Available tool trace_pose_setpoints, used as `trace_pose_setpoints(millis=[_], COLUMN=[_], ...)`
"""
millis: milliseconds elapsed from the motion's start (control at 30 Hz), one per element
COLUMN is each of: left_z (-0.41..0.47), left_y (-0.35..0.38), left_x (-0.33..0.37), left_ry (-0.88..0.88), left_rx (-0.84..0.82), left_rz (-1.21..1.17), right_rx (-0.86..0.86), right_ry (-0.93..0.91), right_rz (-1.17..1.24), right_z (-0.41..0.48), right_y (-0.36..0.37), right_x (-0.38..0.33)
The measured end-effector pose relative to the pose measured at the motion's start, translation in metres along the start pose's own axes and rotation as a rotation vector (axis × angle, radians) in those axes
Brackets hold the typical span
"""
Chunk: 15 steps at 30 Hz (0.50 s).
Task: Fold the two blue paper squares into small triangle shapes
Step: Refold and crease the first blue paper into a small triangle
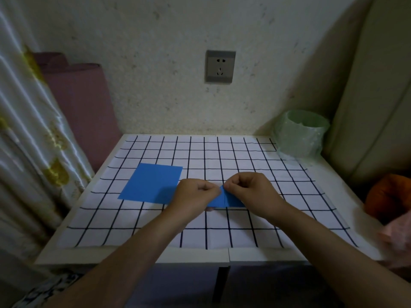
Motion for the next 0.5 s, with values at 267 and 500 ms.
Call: trace_pose_setpoints(millis=[267, 500], left_z=[0.001, -0.001], left_y=[-0.007, -0.017], left_x=[0.006, -0.008], left_ry=[0.073, -0.081], left_rx=[-0.064, -0.139], left_rz=[0.141, 0.018], right_rx=[-0.098, 0.037], right_ry=[0.02, 0.071], right_rz=[0.037, 0.146], right_z=[-0.001, 0.002], right_y=[-0.002, -0.012], right_x=[-0.005, 0.001])
Point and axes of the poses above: each hand's wrist, its own z-axis towards the middle knuckle, its own y-axis out of the palm, x = y × z, the point moved 6 cm from there along z, towards the middle knuckle, and after that the axes turned 6 degrees about x, right-handed, at the moved point
